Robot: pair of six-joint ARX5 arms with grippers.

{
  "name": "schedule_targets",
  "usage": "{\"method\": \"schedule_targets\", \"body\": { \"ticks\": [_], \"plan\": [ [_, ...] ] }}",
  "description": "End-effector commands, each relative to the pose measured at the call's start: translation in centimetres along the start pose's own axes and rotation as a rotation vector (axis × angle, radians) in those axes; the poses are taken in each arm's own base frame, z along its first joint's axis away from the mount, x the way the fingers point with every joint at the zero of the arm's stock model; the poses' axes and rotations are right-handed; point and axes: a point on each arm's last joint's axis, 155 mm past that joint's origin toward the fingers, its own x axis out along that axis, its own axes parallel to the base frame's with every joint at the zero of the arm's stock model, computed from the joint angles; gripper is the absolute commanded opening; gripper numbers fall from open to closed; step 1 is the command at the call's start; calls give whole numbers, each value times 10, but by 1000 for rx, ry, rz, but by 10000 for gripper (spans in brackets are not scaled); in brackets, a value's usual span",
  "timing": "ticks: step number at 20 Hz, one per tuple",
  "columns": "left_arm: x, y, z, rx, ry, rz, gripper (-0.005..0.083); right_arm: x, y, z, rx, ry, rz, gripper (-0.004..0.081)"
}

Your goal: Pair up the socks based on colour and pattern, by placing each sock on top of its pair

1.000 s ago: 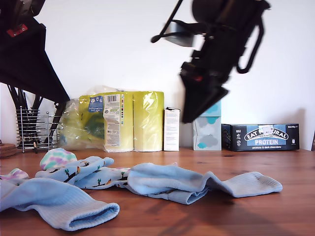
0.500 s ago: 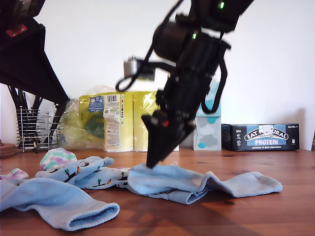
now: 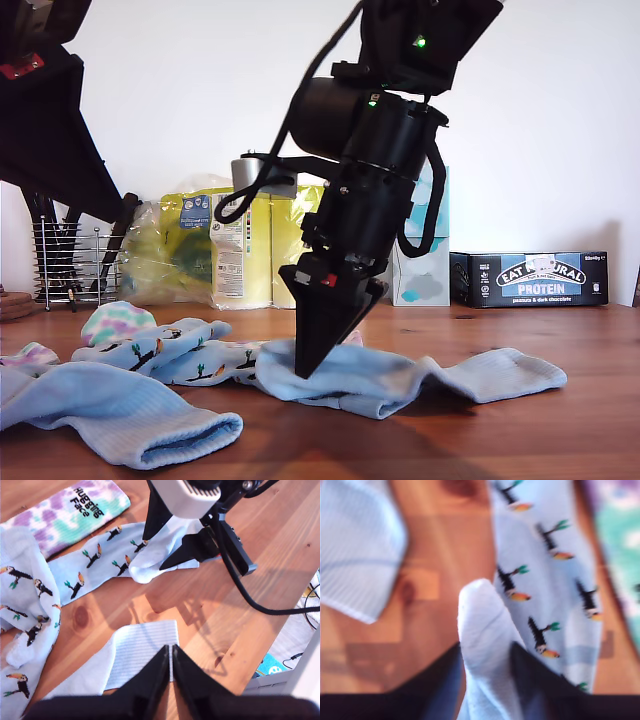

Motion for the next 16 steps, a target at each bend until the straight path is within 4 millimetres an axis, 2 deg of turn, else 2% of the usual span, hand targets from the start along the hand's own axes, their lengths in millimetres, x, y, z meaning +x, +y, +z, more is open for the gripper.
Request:
{"method": "schedule_targets", "body": {
  "ticks": [1,4,8,12,14,15,16],
  "plan": [
    [4,0,-6,2,17,-7,-20,2,18,-7,-33,52,44,-10],
    [4,0,-6,1,17,-7,-20,-14,45,-17,-63,117,97,-10],
    [4,0,-5,3,15,-7,-20,-46,79,-41,-82,227,172,-10],
    [4,0,-5,3,15,-7,-20,-65,88,-43,-109,222,190,-11],
    [4,0,-5,3,14,-7,-20,-67,98,-43,-103,215,241,-10],
    [4,0,-5,3,14,-7,-20,-67,100,-41,-100,204,253,8],
    [4,0,-5,3,14,-7,-20,-66,102,-37,-98,188,254,77]
  ]
}}
